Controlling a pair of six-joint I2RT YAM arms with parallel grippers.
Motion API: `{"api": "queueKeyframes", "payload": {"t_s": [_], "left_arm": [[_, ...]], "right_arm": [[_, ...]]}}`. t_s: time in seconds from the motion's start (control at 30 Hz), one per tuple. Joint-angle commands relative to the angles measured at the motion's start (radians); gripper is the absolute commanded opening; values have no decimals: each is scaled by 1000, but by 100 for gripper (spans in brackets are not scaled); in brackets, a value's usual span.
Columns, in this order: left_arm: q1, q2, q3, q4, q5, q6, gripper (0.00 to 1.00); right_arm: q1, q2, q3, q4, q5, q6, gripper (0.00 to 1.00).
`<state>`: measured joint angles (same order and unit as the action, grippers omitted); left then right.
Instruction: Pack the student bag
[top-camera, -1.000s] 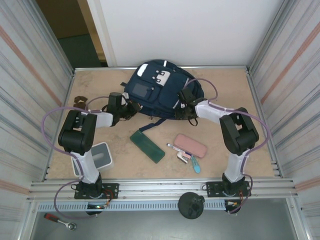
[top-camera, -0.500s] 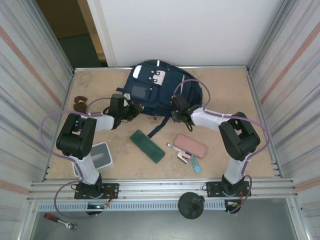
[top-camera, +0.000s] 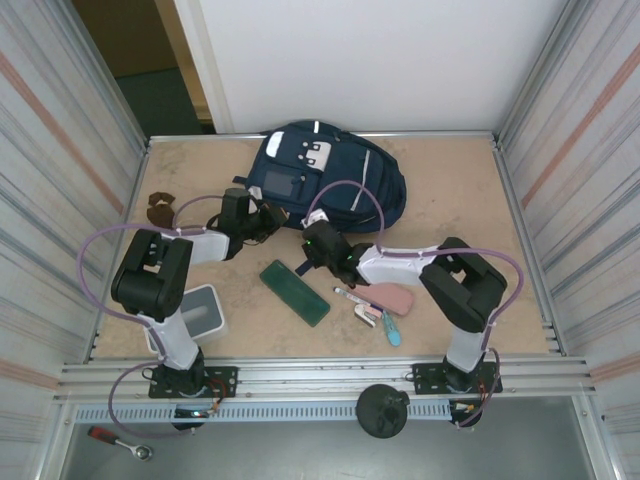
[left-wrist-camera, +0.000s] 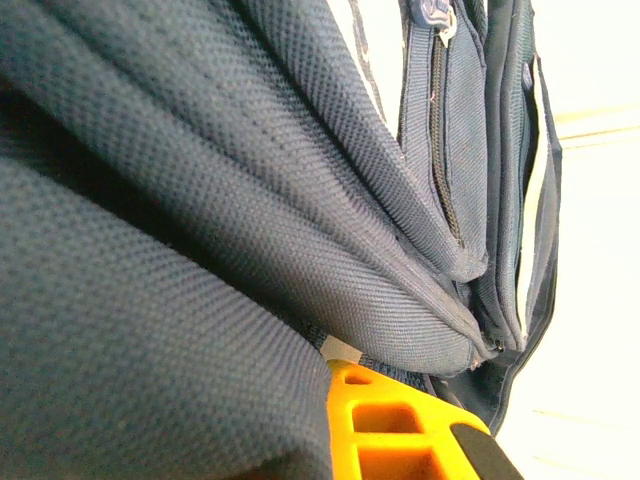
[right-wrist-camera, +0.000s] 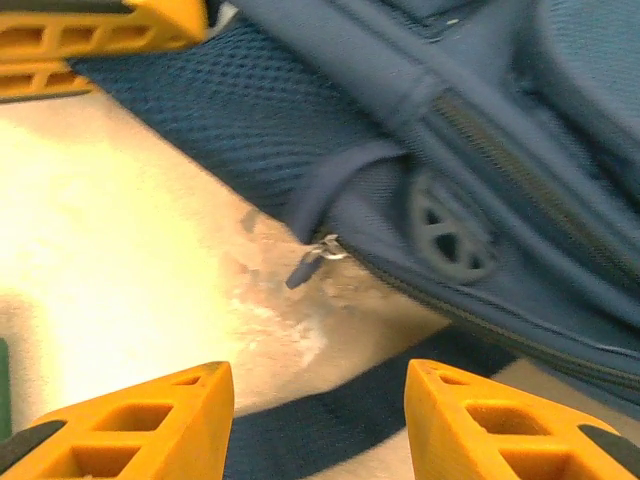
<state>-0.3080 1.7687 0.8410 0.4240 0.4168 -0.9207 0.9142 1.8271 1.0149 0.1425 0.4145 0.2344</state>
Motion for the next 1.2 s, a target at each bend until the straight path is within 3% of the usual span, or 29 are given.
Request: {"api": "queueKeyframes", "payload": {"t_s": [0.0, 0.33, 0.77, 1.07, 1.17], "left_arm": [[-18, -72, 3, 44, 61, 11, 0], [-28, -78, 5, 40, 63, 15, 0], [-31, -80, -7, 47, 68, 18, 0], [-28, -71, -16, 39, 53, 38, 0], [-20, -66, -13, 28, 48, 56, 0]], "right_arm": [[6, 51, -22, 109, 74, 49, 46], [-1, 150, 6, 233, 105, 71, 45], [-27, 192, 26, 309, 116, 74, 31], [-42, 132, -38, 345, 53, 48, 4], [-44, 101, -73, 333, 58, 57, 0]]}}
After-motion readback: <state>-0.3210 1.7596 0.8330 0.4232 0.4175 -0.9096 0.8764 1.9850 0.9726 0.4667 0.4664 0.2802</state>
